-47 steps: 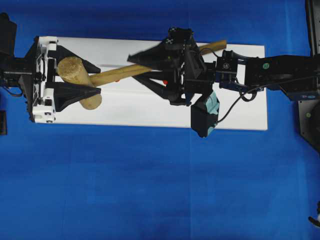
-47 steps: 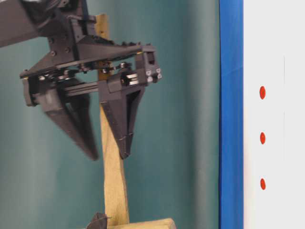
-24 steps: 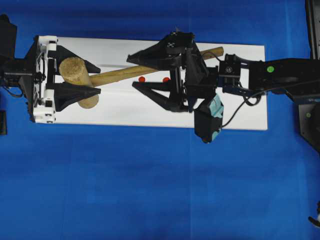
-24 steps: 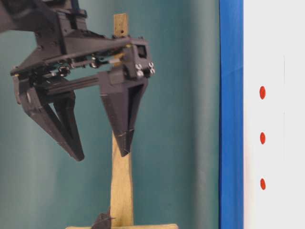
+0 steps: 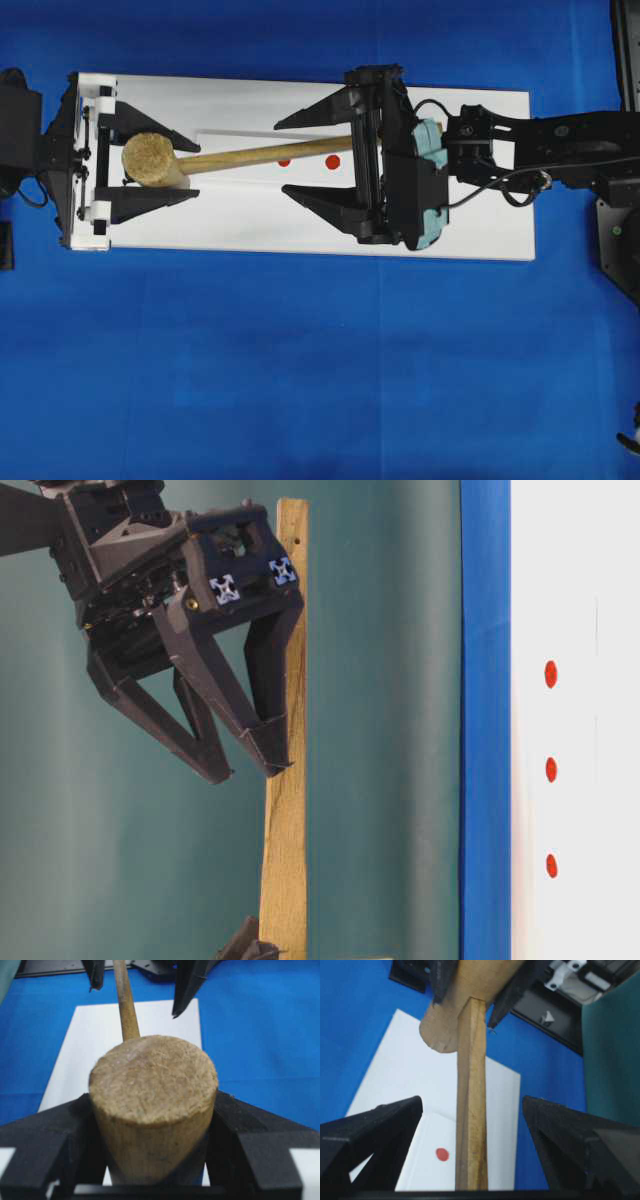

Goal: Hit the mark with a hammer.

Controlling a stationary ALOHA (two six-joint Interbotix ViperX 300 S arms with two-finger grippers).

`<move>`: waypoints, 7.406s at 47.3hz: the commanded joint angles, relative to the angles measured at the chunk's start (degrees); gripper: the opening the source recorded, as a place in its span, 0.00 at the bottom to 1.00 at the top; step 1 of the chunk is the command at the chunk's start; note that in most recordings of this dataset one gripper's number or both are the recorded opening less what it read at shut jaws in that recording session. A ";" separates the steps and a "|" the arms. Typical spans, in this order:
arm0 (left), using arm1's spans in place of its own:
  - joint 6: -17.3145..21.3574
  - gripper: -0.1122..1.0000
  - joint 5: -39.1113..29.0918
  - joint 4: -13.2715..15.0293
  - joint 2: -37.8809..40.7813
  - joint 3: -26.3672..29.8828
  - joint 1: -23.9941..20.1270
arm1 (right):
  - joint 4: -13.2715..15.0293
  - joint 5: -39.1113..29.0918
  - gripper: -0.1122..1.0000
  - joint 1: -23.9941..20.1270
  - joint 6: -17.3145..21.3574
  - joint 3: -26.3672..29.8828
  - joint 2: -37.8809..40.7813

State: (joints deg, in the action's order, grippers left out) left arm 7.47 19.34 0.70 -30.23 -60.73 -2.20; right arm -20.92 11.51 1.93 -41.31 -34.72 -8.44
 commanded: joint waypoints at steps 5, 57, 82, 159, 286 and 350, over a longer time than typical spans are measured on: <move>0.18 0.50 0.35 -0.09 -0.62 1.05 0.44 | -1.23 -1.05 0.96 0.62 0.62 1.67 -1.05; 0.00 0.49 0.44 0.00 -1.49 1.41 1.14 | -6.50 -4.13 0.13 2.02 0.26 2.29 2.99; 0.88 0.87 0.26 0.00 -1.58 1.23 0.53 | -8.44 -5.10 0.12 2.02 0.44 2.46 2.90; 0.18 0.91 -21.88 0.00 -32.26 -10.02 -1.58 | -15.38 -4.13 0.12 8.26 0.35 -4.48 -1.76; 0.00 0.91 -22.24 -0.09 -32.61 -10.02 -1.58 | -26.28 -2.37 0.12 6.06 -0.62 -22.06 -17.75; -0.18 0.91 -22.32 0.00 -32.61 -10.02 -1.58 | -29.09 -5.36 0.12 6.06 -0.44 -26.37 -16.52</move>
State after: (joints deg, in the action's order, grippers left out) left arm 7.29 -3.16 0.62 -63.19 -71.37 -3.60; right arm -49.92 5.54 8.09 -41.66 -62.58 -21.97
